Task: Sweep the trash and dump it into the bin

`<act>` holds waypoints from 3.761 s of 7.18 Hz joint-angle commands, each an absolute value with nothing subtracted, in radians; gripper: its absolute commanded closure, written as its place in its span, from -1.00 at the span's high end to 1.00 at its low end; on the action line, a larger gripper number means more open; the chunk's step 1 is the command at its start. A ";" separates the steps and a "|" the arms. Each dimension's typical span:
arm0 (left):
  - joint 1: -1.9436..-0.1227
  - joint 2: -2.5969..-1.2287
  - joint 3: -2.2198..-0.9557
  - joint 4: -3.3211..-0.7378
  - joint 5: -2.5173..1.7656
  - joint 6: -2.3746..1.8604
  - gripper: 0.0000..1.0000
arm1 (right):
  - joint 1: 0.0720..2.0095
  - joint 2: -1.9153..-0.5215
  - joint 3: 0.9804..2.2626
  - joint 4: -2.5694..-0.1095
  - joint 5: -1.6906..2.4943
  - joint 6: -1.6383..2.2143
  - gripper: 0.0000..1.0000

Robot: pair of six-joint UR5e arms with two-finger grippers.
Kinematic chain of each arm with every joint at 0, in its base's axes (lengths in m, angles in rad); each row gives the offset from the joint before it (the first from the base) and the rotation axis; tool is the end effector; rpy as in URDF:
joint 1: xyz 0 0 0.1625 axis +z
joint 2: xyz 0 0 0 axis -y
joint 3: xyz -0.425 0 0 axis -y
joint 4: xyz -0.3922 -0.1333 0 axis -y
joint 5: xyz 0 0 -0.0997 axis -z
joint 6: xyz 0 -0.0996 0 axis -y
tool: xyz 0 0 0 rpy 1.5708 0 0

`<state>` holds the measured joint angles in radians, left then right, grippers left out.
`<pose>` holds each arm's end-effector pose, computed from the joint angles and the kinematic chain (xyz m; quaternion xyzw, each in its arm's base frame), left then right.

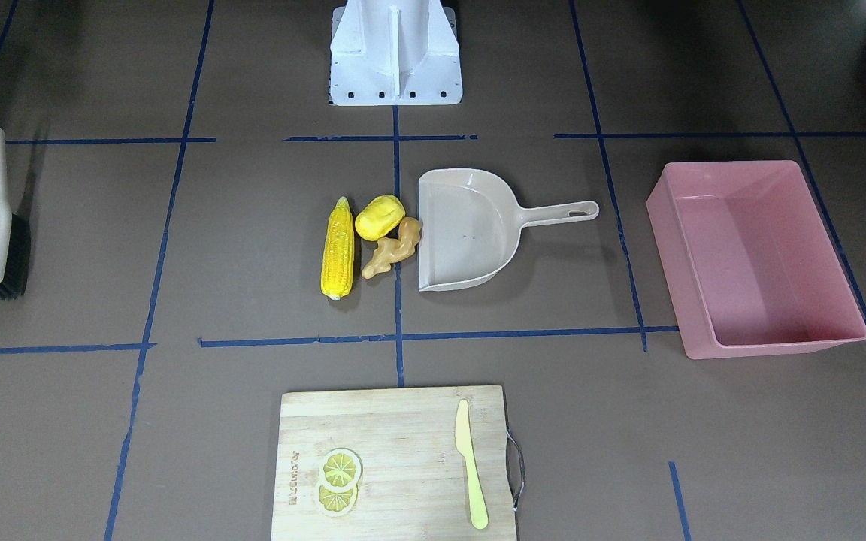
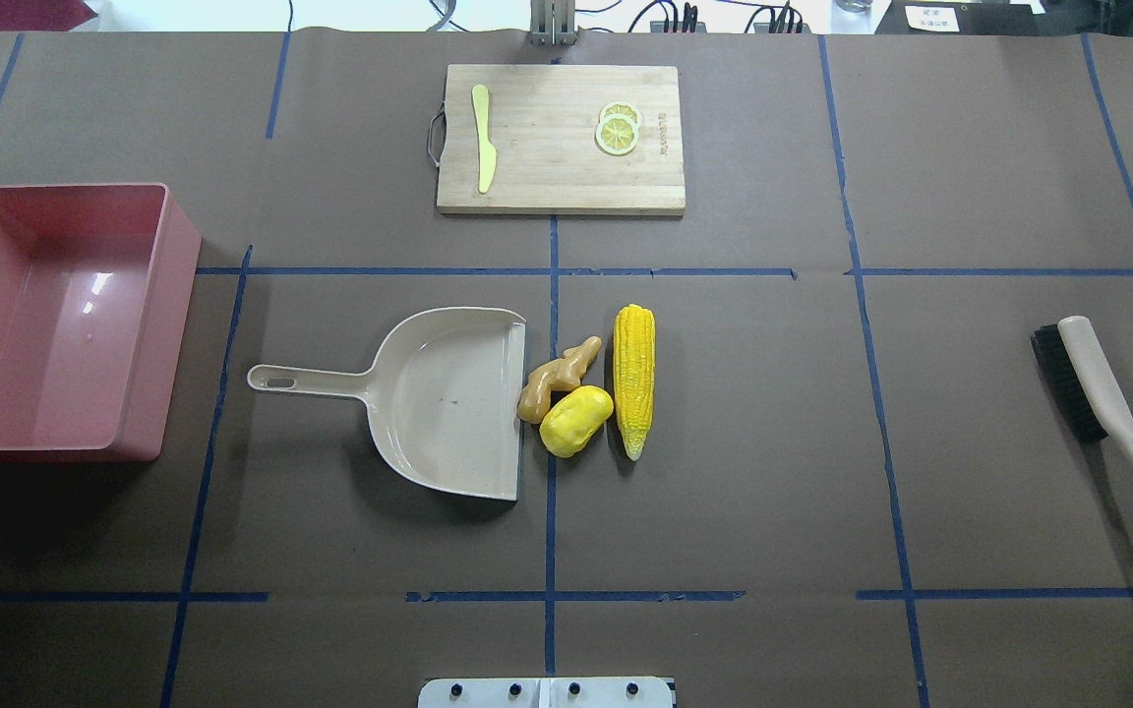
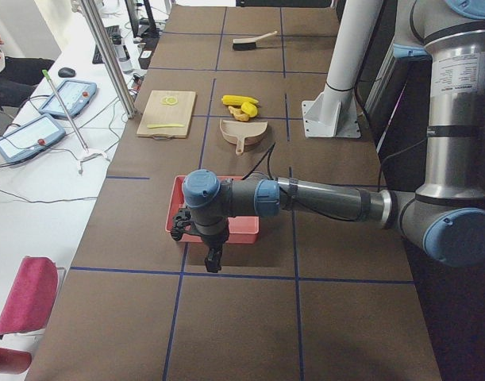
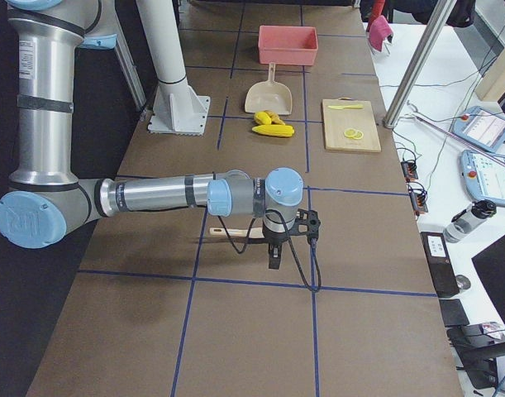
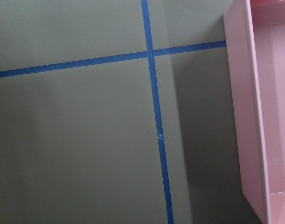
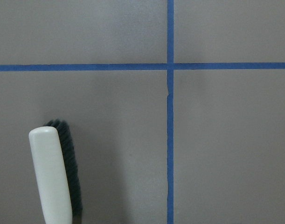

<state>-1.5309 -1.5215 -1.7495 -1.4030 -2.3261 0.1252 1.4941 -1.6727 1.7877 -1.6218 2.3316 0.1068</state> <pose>-0.0464 -0.4670 0.6127 -0.0021 0.3691 0.0696 0.9268 0.0299 -0.4541 0.6059 -0.0044 -0.3723 0.0021 0.9281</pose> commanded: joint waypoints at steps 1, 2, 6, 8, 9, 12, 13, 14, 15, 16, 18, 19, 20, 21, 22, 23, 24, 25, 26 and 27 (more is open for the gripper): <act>-1.531 -1.519 -1.750 -1.442 -2.315 0.133 1.00 | 1.494 -1.672 1.787 -1.614 2.335 0.110 1.00; -1.531 -1.511 -1.749 -1.446 -2.316 0.133 1.00 | 1.493 -1.672 1.787 -1.614 2.333 0.109 1.00; -1.529 -1.512 -1.759 -1.443 -2.332 0.123 1.00 | 1.493 -1.672 1.796 -1.614 2.362 0.103 1.00; -1.528 -1.516 -1.734 -1.453 -2.338 0.127 1.00 | 1.479 -1.681 1.792 -1.542 2.365 0.109 1.00; -1.528 -1.513 -1.761 -1.474 -2.368 0.124 1.00 | 1.453 -1.696 1.795 -1.487 2.364 0.113 1.00; -1.377 -1.574 -1.824 -1.532 -2.453 0.120 1.00 | 1.378 -1.776 1.808 -1.323 2.359 0.214 0.99; -1.303 -1.638 -1.851 -1.532 -2.451 0.120 1.00 | 1.341 -1.833 1.824 -1.242 2.355 0.266 0.99; -1.232 -1.716 -1.874 -1.531 -2.450 0.121 1.00 | 1.281 -1.860 1.872 -1.238 2.350 0.388 0.99; -1.162 -1.774 -1.875 -1.535 -2.435 0.129 1.00 | 1.211 -1.900 1.926 -1.238 2.308 0.415 0.99; -1.100 -1.842 -1.878 -1.539 -2.351 0.118 0.99 | 1.188 -1.919 1.934 -1.236 2.307 0.420 0.90; -0.998 -1.888 -1.873 -1.539 -2.287 0.120 1.00 | 1.108 -1.974 1.930 -1.123 2.299 0.451 0.80; -0.977 -1.893 -1.876 -1.542 -2.242 0.129 1.00 | 1.059 -1.982 1.928 -1.079 2.269 0.504 0.78; -0.951 -1.908 -1.875 -1.543 -2.238 0.129 1.00 | 1.016 -2.002 1.915 -1.036 2.247 0.532 0.85; -0.933 -1.933 -1.873 -1.543 -2.238 0.127 1.00 | 0.967 -2.002 1.910 -1.005 2.231 0.599 0.85; -0.921 -1.937 -1.873 -1.543 -2.235 0.120 1.00 | 0.941 -1.999 1.908 -0.994 2.197 0.613 0.84; -0.917 -1.939 -1.873 -1.543 -2.237 0.121 1.00 | 0.928 -1.999 1.876 -0.979 2.192 0.615 0.80; -0.917 -1.940 -1.873 -1.543 -2.237 0.123 1.00 | 0.920 -1.999 1.859 -0.947 2.192 0.615 0.73; -0.911 -1.940 -1.873 -1.543 -2.237 0.123 1.00 | 0.916 -1.999 1.858 -0.943 2.192 0.618 0.53; -0.896 -1.942 -1.871 -1.545 -2.214 0.123 1.00 | 0.910 -1.997 1.853 -0.943 2.191 0.618 0.49; -0.896 -1.947 -1.874 -1.545 -2.180 0.123 1.00 | 0.908 -1.996 1.853 -0.943 2.191 0.618 0.32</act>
